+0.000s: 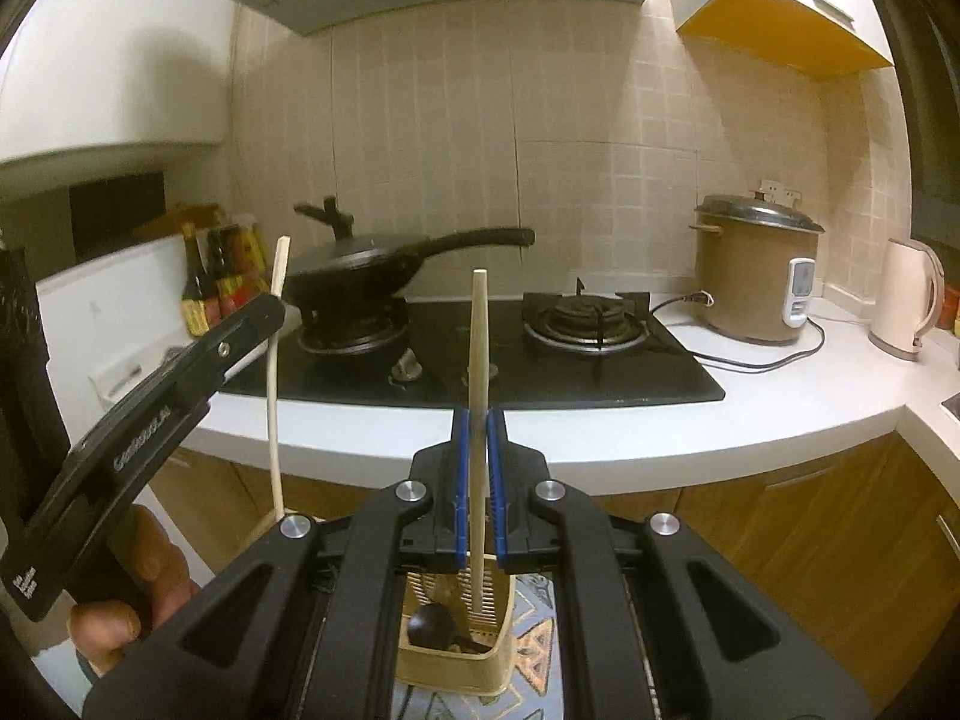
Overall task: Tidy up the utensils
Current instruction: 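Lower the chopstick into the caddy and open the right gripper, then lower the left gripper to a wooden chopstick while the right gripper grasps another chopstick, then lift the chopsticks in both grippers up over the tan caddy, then lower the chopsticks into the caddy and open both grippers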
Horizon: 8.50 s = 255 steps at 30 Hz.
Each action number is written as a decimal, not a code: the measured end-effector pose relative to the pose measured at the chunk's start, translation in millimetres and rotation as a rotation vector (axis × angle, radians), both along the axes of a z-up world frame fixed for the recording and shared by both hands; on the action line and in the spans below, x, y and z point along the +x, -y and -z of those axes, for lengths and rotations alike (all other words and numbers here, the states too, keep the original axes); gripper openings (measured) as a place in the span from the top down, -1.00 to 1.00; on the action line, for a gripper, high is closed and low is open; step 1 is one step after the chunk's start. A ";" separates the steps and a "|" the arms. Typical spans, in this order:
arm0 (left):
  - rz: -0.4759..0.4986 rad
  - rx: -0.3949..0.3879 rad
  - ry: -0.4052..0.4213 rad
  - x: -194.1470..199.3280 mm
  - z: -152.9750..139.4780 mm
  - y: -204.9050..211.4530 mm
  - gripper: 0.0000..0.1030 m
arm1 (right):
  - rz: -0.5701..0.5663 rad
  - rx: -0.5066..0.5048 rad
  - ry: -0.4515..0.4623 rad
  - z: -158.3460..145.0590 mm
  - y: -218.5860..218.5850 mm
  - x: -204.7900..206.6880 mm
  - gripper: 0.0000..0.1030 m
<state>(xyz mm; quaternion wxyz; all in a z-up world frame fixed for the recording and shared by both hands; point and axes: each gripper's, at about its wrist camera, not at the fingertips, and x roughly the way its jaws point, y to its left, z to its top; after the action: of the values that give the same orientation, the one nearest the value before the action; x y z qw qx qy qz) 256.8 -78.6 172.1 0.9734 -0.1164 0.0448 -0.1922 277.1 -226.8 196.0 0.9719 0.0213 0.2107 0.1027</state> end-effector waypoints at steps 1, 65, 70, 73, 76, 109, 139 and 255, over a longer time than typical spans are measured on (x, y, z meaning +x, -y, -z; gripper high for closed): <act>-0.001 -0.005 -0.006 3.5 4.2 -1.2 0.92 | 0.000 -0.008 -0.003 5.5 -1.3 2.8 0.91; 0.299 0.375 -0.976 -71.7 196.7 -87.4 0.35 | -0.123 0.016 -0.936 197.9 -60.0 -84.2 0.57; 0.281 0.403 -0.984 -71.0 201.2 -83.1 0.39 | -0.118 -0.017 -0.930 208.7 -68.6 -81.5 0.59; 0.279 0.414 -0.993 -71.4 206.4 -81.1 0.39 | -0.116 -0.059 -0.912 210.3 -78.9 -79.8 0.59; 0.272 0.441 -0.991 -73.3 209.6 -77.6 0.39 | -0.114 -0.109 -0.898 213.0 -97.6 -76.5 0.60; 0.170 0.702 -0.904 -85.2 211.7 -33.3 0.69 | -0.159 -0.264 -0.808 215.3 -79.3 -92.8 0.85; 0.107 0.185 -0.291 -141.4 56.3 -42.8 0.93 | -0.303 0.088 -0.214 83.8 -17.3 -142.8 0.94; 0.001 0.030 -0.025 14.2 29.9 -79.3 0.92 | -0.194 -0.119 -0.031 26.0 -77.2 6.5 0.94</act>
<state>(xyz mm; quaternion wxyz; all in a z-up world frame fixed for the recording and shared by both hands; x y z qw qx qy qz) 271.0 0.7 142.2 0.9743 -0.1043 0.0600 -0.1903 283.6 -149.6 170.0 0.9536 -0.0553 0.2325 0.1831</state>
